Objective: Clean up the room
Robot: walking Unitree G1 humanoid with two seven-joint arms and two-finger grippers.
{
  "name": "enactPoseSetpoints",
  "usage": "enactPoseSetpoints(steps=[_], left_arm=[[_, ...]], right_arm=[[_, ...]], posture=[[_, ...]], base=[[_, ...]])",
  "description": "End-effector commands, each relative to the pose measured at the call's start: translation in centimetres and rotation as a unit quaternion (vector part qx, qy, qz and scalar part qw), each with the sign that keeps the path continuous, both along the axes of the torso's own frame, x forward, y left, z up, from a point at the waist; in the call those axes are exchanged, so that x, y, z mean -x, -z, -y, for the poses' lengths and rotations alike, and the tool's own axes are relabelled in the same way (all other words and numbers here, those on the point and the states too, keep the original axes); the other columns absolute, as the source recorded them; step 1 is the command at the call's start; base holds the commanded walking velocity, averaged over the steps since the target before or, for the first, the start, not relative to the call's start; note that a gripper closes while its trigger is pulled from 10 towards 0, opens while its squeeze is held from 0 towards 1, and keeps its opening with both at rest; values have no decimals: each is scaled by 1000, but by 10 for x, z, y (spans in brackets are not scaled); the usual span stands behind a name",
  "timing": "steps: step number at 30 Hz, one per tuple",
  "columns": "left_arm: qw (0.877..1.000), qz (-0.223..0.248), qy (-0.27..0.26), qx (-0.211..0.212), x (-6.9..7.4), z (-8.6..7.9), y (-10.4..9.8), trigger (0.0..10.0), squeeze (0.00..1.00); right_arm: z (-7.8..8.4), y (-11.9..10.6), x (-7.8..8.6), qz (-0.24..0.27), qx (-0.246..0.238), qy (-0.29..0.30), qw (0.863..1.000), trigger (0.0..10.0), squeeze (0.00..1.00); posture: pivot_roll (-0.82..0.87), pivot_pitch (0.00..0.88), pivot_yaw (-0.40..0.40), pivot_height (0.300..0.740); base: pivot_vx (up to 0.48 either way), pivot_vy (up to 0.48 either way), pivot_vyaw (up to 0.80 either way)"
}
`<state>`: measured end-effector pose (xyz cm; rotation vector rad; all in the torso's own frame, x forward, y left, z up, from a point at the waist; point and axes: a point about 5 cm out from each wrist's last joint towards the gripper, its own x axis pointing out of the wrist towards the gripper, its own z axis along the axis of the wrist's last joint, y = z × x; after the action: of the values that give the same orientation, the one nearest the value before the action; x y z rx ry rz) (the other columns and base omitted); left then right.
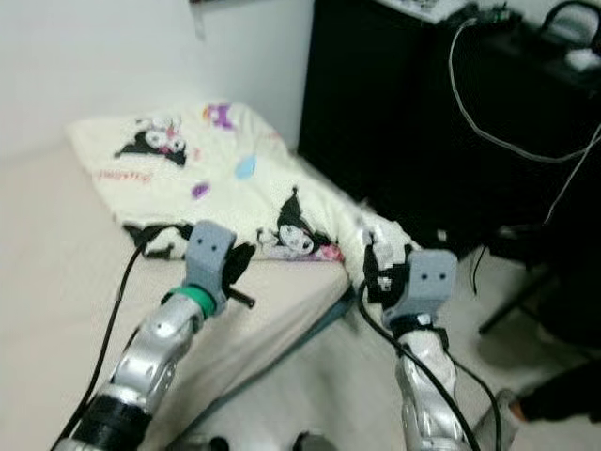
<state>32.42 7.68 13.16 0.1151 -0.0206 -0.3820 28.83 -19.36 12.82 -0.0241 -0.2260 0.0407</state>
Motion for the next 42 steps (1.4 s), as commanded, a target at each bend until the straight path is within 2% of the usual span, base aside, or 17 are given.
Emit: enactPoseSetpoints(steps=[1,29,37,42], left_arm=[[1000,-14,-3,0,3,-1,7,10000,0],[1000,-18,2,1,3,0,6,10000,0],[1000,-14,8,-8,1,2,5,10000,0],[1000,-18,11,11,1,5,4,10000,0]], right_arm=[[2,2,1,-4,-4,3,1000,10000,0],[4,-1,1,2,-42,3,999,10000,0],[5,1,0,-5,-59,5,998,10000,0],[5,2,1,-7,-59,3,998,10000,0]], posture=[[-108,92,22,740],[-109,91,29,740],[-115,85,31,740],[-121,81,30,740]], base=[[0,0,788],[0,0,778],[0,0,106],[0,0,0]])
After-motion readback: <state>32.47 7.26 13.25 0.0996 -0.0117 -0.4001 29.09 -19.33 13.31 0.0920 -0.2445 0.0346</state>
